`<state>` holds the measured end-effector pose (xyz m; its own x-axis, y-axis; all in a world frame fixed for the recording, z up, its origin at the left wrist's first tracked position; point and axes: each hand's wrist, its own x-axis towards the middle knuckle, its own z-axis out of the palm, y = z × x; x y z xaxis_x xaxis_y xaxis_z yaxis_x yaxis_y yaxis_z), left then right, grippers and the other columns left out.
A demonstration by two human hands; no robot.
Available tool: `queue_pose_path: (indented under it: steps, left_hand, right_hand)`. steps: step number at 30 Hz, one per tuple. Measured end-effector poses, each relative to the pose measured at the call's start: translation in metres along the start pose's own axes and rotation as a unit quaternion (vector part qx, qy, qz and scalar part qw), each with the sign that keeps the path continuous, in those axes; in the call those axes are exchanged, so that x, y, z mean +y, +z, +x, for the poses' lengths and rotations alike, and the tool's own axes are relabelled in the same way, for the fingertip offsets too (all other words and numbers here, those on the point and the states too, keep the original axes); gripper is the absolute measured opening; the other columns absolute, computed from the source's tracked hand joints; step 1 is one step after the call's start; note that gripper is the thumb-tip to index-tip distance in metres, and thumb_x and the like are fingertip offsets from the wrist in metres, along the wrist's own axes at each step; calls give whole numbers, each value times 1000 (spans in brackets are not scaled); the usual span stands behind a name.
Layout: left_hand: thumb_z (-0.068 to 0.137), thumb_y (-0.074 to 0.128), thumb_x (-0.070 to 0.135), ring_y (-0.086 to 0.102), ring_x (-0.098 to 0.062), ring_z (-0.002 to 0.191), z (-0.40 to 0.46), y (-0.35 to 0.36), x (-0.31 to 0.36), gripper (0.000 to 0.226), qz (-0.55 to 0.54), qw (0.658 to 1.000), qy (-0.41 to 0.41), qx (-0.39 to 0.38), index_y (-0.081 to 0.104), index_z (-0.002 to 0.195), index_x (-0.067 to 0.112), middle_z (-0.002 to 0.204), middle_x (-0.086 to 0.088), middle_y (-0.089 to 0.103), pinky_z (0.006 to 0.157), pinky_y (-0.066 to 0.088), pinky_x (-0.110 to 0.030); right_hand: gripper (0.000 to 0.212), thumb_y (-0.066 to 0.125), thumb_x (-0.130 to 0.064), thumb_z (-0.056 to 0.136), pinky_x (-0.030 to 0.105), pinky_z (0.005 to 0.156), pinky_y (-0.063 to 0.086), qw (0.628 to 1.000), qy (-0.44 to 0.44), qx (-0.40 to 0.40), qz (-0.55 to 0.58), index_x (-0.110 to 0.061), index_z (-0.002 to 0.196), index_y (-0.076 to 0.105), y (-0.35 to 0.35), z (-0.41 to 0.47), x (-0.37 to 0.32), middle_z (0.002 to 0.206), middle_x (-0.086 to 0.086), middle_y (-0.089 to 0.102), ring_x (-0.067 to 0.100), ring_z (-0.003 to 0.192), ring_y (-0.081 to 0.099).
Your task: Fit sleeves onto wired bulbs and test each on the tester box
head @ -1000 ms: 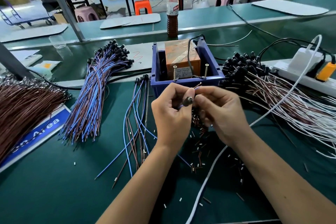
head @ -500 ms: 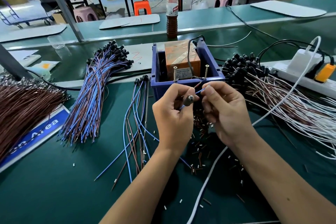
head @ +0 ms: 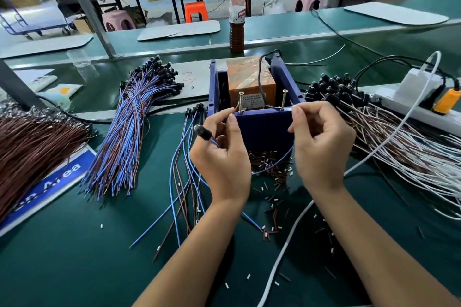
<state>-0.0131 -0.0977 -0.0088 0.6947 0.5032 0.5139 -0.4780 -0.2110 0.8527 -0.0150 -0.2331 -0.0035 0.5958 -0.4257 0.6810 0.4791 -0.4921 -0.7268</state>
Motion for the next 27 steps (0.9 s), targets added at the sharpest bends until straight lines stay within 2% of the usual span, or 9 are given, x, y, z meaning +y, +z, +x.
queue_pose_path:
  steps: [5, 9, 14, 17, 21, 25, 27]
  left_hand:
    - [100, 66, 13, 62, -18, 65, 1, 0, 2, 11, 4, 1000, -6, 1, 78, 100, 14, 79, 3, 73, 62, 51, -37]
    - [99, 67, 12, 63, -16, 67, 2, 0, 2, 11, 9, 1000, -7, -8, 78, 100, 13, 81, 3, 73, 63, 51, -32]
    - [98, 67, 12, 64, -14, 68, 1, 1, 3, 11, 9, 1000, -10, -12, 78, 99, 14, 80, 6, 72, 64, 52, -30]
    - [99, 66, 12, 60, -16, 64, 0, 1, 4, 12, 11, 1000, -8, 2, 76, 97, 16, 76, 6, 69, 61, 50, -34]
    - [100, 65, 14, 55, -13, 60, 2, 0, 4, 13, 19, 999, -23, 23, 75, 96, 20, 71, 4, 66, 61, 46, -32]
    - [99, 66, 10, 56, -11, 60, 2, 1, 5, 14, 19, 1000, -23, 1, 77, 95, 18, 69, 5, 66, 59, 47, -29]
    - [97, 67, 7, 58, -16, 62, 2, 1, 6, 13, 11, 1000, -22, -4, 77, 95, 15, 71, 7, 66, 60, 47, -30]
  right_hand:
    - [14, 64, -15, 103, 24, 61, 54, 999, -29, 1, -40, -10, 97, 75, 4, 3, 0, 72, -8, 68, 6, 66, 67]
    - [15, 64, -14, 103, 19, 66, 54, 999, -32, -8, -36, -8, 103, 78, 4, 2, -4, 75, -7, 70, 4, 70, 69]
    - [16, 64, -14, 104, 22, 65, 56, 999, -27, -17, -25, -8, 104, 78, 3, 2, -5, 75, -5, 72, 6, 71, 70]
    - [16, 63, -15, 104, 22, 67, 56, 999, -23, -20, -23, -8, 105, 78, 2, 1, -6, 76, -6, 72, 6, 72, 70]
    - [17, 63, -16, 104, 23, 66, 56, 999, -18, -22, -20, -8, 106, 78, 3, 1, -5, 76, -5, 72, 7, 71, 70]
    - [17, 63, -16, 104, 24, 66, 57, 1000, -14, -21, -17, -9, 106, 77, 3, 1, -3, 76, -6, 72, 7, 71, 70]
    - [16, 63, -16, 104, 26, 66, 57, 1000, -15, -21, -13, -8, 107, 77, 4, 1, -1, 76, -6, 71, 8, 71, 70]
